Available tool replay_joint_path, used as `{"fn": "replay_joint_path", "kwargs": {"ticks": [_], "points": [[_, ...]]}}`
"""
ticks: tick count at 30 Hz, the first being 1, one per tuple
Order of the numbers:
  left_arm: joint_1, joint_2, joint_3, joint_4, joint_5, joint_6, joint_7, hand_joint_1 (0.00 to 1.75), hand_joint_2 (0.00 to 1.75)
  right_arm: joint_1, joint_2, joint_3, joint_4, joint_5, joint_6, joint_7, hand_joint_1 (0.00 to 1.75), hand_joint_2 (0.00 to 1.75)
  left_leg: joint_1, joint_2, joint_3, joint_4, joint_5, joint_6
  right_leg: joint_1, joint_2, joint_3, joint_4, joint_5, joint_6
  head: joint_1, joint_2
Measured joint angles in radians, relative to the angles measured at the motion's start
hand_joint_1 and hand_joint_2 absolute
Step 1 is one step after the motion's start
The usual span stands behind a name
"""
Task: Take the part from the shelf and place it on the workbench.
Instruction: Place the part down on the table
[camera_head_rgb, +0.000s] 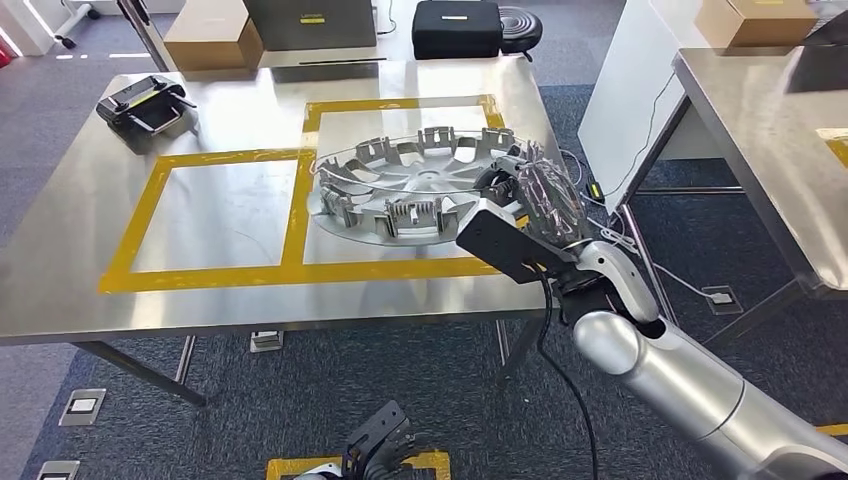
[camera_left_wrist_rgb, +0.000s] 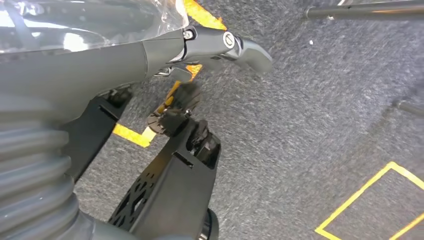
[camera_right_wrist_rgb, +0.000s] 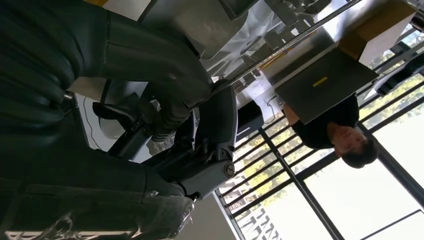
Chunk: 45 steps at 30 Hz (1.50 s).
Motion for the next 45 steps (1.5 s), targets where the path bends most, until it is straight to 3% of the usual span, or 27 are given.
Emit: {"fn": "replay_joint_path", "kwargs": {"ticks": [2,3,5,6,7,9,10,12,14,16,17,18,19,22,23,24,28,29,33,45], "points": [[0.001,-0.001,0.0,0.0,0.0,0.0,0.0,0.0,1.75,0.003,0.0,0.0,0.0,0.0,0.0,0.0,1.75,1.75,0.004,0.001,0.011,0.006,-0.014,-0.006,-0.005,-0.002,-0.056,0.1,-0.023,0.009,0.006,0.0],[0.002,-0.001,0.0,0.0,0.0,0.0,0.001,0.0,1.75,0.004,0.0,0.001,0.0,0.0,0.0,0.0,1.75,1.75,0.009,0.001,0.016,0.014,-0.025,-0.012,-0.009,-0.003,-0.066,0.112,-0.011,0.015,0.008,0.0],[0.003,-0.002,0.0,0.0,0.0,0.0,0.001,0.0,1.75,0.005,0.0,0.001,0.0,0.0,0.001,0.0,1.75,1.75,0.023,-0.004,0.028,0.038,-0.055,-0.03,-0.018,-0.003,-0.04,0.044,0.048,0.031,0.01,0.0],[0.002,-0.001,0.0,0.0,0.0,0.0,0.001,0.0,1.75,0.005,0.0,0.002,0.001,0.0,0.001,0.0,1.75,1.75,0.029,-0.007,0.029,0.052,-0.072,-0.043,-0.019,0.0,-0.022,0.008,0.065,0.038,0.015,0.0],[0.001,0.0,0.0,0.0,0.0,0.0,0.002,0.0,1.75,0.005,0.0,0.002,0.001,0.0,0.002,-0.001,1.75,1.75,0.033,-0.009,0.026,0.069,-0.088,-0.055,-0.019,0.005,-0.008,-0.021,0.066,0.037,0.022,0.0],[0.001,0.0,0.001,0.001,0.0,0.0,0.002,0.0,1.75,0.008,0.001,0.002,0.001,0.0,0.001,-0.001,1.75,1.75,0.033,-0.011,0.015,0.086,-0.104,-0.075,-0.014,0.012,-0.007,-0.019,0.037,0.015,0.024,0.0],[0.003,0.0,0.0,0.001,0.0,0.0,0.002,0.0,1.75,0.009,0.002,0.003,0.0,0.0,0.001,-0.001,1.75,1.75,0.033,-0.012,0.013,0.089,-0.106,-0.08,-0.014,0.013,-0.01,-0.018,0.027,-0.002,0.019,0.0],[0.004,0.0,0.0,0.001,0.0,0.0,0.0,0.0,1.75,0.011,0.001,0.003,0.001,0.0,0.001,0.0,1.75,1.75,0.032,-0.004,0.01,0.097,-0.113,-0.083,-0.014,0.011,-0.01,-0.011,0.015,-0.021,0.002,0.0],[0.0,0.0,0.001,0.001,0.0,0.0,-0.001,0.0,1.75,0.015,0.001,0.002,0.002,0.0,0.001,0.0,1.75,1.75,0.024,0.012,-0.028,0.177,-0.152,-0.074,-0.011,0.007,-0.001,-0.015,0.007,-0.034,-0.011,0.0],[0.0,0.0,0.001,0.001,0.0,0.0,-0.002,0.0,1.75,0.028,-0.001,0.002,0.006,0.0,0.001,0.0,1.75,1.75,0.008,0.019,-0.107,0.327,-0.207,-0.057,-0.003,0.002,0.016,-0.023,-0.001,-0.043,-0.021,0.0],[0.001,0.0,0.001,0.001,0.0,0.0,-0.002,0.0,1.75,0.035,-0.002,0.003,0.008,0.0,0.001,0.0,1.75,1.75,-0.001,0.019,-0.145,0.387,-0.217,-0.049,0.002,0.001,0.026,-0.026,-0.005,-0.046,-0.024,0.0],[0.002,0.0,0.001,0.001,0.0,0.0,-0.002,0.0,1.75,0.04,-0.002,0.003,0.009,0.0,0.001,0.0,1.75,1.75,-0.009,0.019,-0.171,0.415,-0.204,-0.039,0.008,0.0,0.036,-0.029,-0.01,-0.049,-0.026,0.0],[0.003,0.0,0.001,0.001,0.0,0.0,-0.002,0.0,1.75,0.041,-0.002,0.003,0.01,0.0,0.001,0.0,1.75,1.75,-0.017,0.019,-0.183,0.405,-0.168,-0.029,0.013,0.0,0.045,-0.03,-0.014,-0.051,-0.026,0.0],[0.003,0.001,0.001,0.001,-0.001,0.0,-0.002,0.0,1.75,0.035,0.001,0.003,0.011,0.0,0.001,-0.001,1.75,1.75,-0.039,0.023,-0.166,0.257,-0.022,0.01,0.026,0.001,0.066,-0.035,-0.023,-0.052,-0.022,0.0],[0.004,0.001,0.001,0.001,-0.001,0.0,-0.002,0.0,1.75,0.033,0.002,0.003,0.011,0.0,0.001,-0.002,1.75,1.75,-0.046,0.025,-0.16,0.222,0.005,0.02,0.027,0.001,0.068,-0.038,-0.022,-0.048,-0.02,0.0],[0.005,0.001,0.001,0.002,-0.002,-0.001,-0.002,0.0,1.75,0.031,0.002,0.002,0.011,0.0,0.0,-0.002,1.75,1.75,-0.05,0.026,-0.158,0.203,0.013,0.023,0.028,0.001,0.067,-0.041,-0.022,-0.046,-0.018,0.0],[0.004,0.001,0.002,0.002,-0.004,-0.001,-0.002,0.0,1.75,0.016,0.002,0.0,0.01,-0.002,-0.002,-0.003,1.75,1.75,-0.045,0.024,-0.134,0.15,-0.022,-0.005,0.032,-0.006,0.061,-0.041,-0.021,-0.047,-0.011,0.0],[0.004,0.001,0.002,0.002,-0.005,-0.001,-0.002,0.0,1.75,0.015,0.002,0.0,0.01,-0.003,-0.002,-0.003,1.75,1.75,-0.044,0.023,-0.135,0.153,-0.02,0.0,0.033,-0.007,0.063,-0.044,-0.02,-0.046,-0.007,0.0],[0.004,0.0,0.002,0.002,-0.01,-0.002,-0.002,0.0,1.75,0.004,0.004,0.001,0.01,-0.005,-0.002,-0.003,1.75,1.75,-0.044,0.022,-0.135,0.153,-0.02,0.003,0.033,-0.008,0.07,-0.053,-0.015,-0.041,0.001,0.0],[-0.001,-0.001,0.002,0.002,-0.019,-0.005,-0.002,0.0,1.75,-0.014,0.031,0.004,0.014,0.0,0.002,-0.017,1.75,1.75,-0.044,0.022,-0.134,0.152,-0.021,0.009,0.034,-0.008,0.073,-0.061,-0.011,-0.035,0.002,0.0]]}}
